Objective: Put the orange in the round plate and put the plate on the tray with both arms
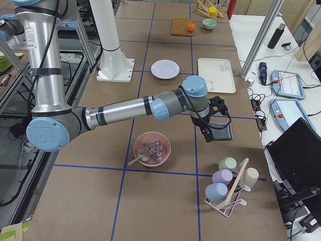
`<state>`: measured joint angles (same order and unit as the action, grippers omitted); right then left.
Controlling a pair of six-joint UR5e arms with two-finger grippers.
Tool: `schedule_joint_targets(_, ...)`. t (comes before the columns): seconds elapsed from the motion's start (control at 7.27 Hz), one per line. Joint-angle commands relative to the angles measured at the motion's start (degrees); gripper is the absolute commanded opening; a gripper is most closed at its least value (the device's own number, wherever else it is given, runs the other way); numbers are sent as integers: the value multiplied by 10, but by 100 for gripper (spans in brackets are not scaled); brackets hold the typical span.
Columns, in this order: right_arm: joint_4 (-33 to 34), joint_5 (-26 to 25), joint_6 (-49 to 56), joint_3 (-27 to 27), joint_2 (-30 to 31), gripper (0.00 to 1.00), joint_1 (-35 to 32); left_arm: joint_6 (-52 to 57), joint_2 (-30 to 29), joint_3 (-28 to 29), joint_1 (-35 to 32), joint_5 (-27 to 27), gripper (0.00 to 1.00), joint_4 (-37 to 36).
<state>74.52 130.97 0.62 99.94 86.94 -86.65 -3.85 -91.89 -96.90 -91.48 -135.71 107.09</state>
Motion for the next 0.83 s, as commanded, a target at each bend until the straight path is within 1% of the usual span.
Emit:
schedule_joint_targets(0.0,-20,4,-38,5,4,100,3,-52,-7,11,36,4,98,126)
schedule_joint_targets(0.14,-21,4,-132,21,-6,100,26,-75,-11,13,68,4,98,138)
schedule_joint_targets(0.28,-20,-4,-214,31,-22,100,63,-131,-16,17,94,10,99,137)
schedule_joint_targets(0.41,-20,-24,-262,35,-35,100,101,-143,-21,27,129,56,99,135)
schedule_joint_targets(0.55,-20,-63,-319,44,-41,100,142,-191,-35,43,171,95,99,139)
schedule_joint_targets(0.69,-20,-97,-369,54,-42,100,181,-216,-58,82,188,98,99,159)
